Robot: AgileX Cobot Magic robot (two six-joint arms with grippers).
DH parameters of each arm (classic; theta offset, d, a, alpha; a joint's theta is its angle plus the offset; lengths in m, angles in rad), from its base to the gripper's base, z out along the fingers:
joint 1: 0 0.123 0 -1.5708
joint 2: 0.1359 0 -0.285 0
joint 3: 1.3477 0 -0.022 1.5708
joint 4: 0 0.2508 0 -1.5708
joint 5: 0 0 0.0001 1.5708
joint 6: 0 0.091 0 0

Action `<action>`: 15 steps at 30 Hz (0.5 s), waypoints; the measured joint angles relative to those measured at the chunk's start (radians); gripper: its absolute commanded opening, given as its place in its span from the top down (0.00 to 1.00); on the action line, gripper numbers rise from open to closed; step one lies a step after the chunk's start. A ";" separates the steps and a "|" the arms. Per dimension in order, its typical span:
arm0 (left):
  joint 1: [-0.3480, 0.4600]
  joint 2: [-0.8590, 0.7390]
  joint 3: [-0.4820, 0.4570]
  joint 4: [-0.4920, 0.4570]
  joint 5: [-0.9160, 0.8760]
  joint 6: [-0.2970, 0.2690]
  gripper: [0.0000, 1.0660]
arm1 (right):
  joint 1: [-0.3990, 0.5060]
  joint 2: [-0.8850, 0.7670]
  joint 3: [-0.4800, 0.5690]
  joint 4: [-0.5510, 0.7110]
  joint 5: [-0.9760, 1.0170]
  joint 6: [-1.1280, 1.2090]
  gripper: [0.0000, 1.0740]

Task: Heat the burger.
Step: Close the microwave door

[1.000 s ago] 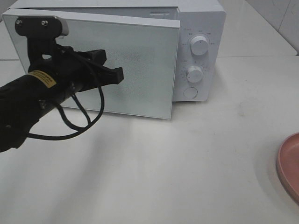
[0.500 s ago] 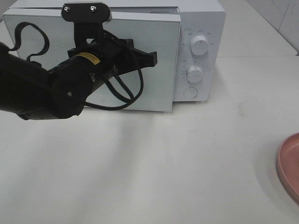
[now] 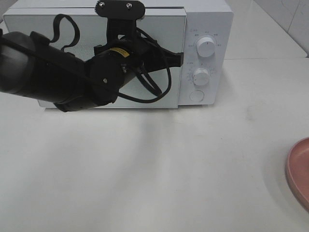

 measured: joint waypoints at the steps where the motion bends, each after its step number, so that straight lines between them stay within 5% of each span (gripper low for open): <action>1: 0.000 0.004 -0.011 -0.014 0.008 0.012 1.00 | 0.000 0.000 0.000 0.000 0.000 0.000 0.30; 15: 0.012 0.047 -0.114 -0.051 0.161 0.105 1.00 | 0.000 0.000 0.000 0.000 0.000 0.000 0.30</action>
